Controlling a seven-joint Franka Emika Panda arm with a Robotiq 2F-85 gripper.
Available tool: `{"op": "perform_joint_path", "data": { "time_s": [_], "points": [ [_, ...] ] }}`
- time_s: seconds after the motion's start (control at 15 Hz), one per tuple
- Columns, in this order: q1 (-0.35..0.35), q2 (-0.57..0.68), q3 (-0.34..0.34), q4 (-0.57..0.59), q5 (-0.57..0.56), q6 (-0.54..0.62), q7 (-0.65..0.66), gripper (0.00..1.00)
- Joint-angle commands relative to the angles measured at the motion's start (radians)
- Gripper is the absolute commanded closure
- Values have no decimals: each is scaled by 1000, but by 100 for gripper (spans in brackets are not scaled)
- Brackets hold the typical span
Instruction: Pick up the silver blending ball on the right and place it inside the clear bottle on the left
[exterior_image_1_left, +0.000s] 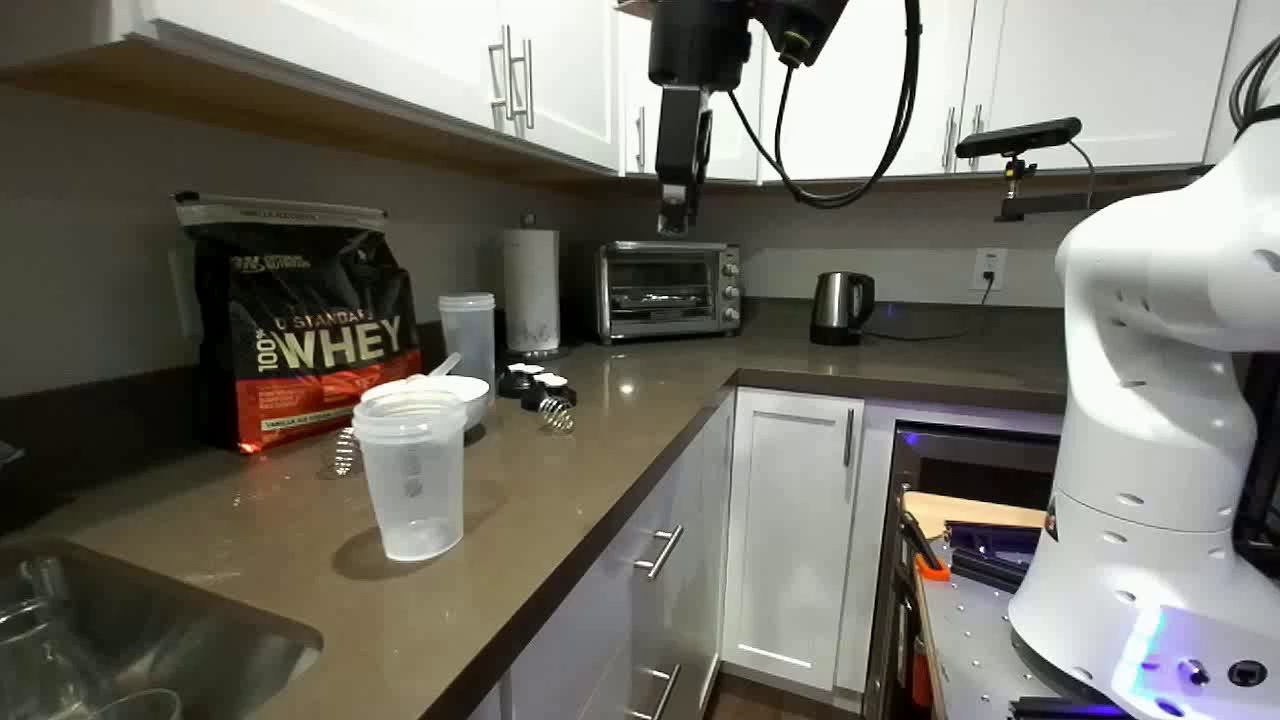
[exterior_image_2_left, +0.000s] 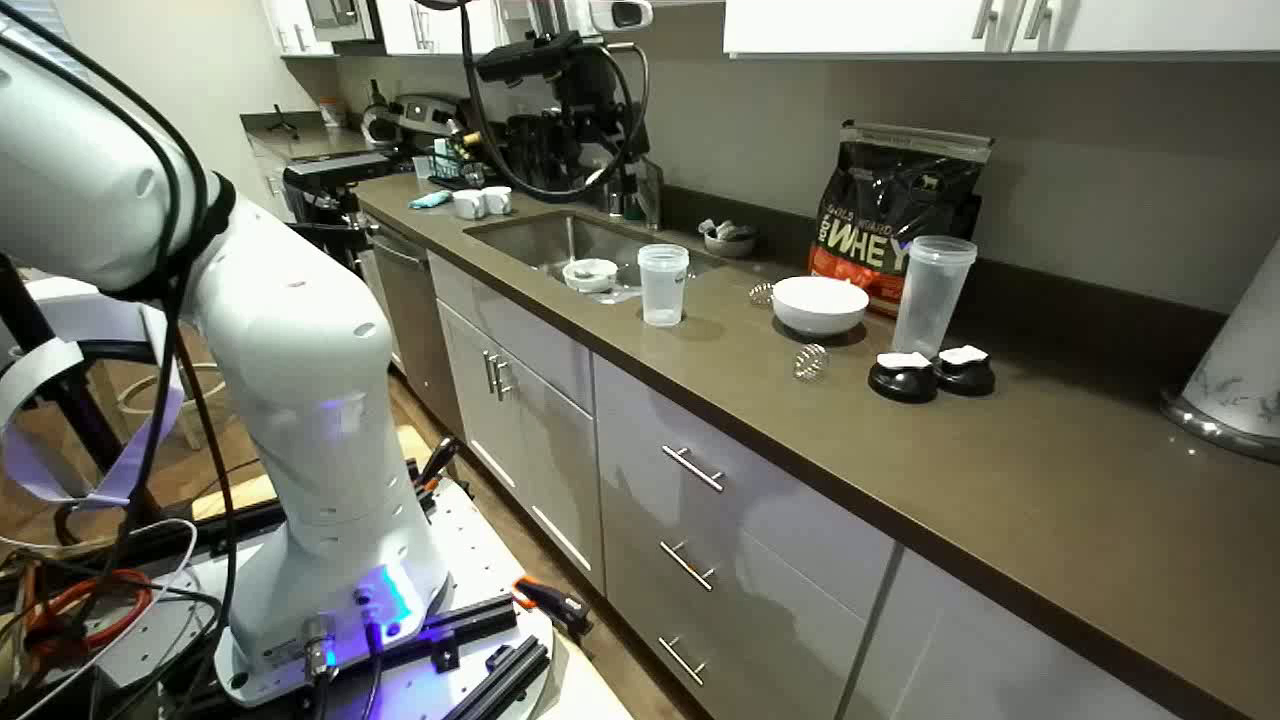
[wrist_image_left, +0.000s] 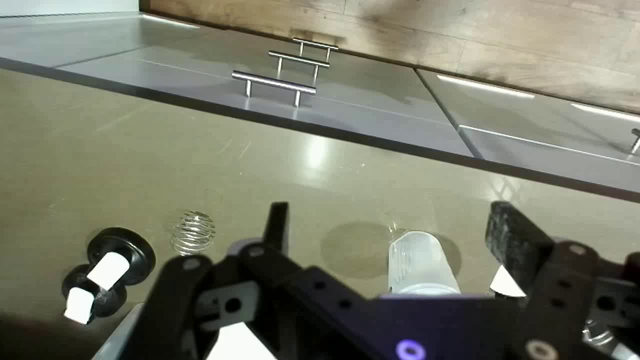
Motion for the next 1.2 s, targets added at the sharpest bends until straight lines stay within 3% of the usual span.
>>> {"op": "perform_joint_path", "data": {
  "time_s": [0.0, 0.73, 1.13],
  "points": [
    [15, 2, -12, 3, -8, -3, 8, 0],
    [15, 2, -12, 3, -8, -3, 8, 0],
    [-42, 144, -46, 63, -90, 136, 3, 0]
  ]
}}
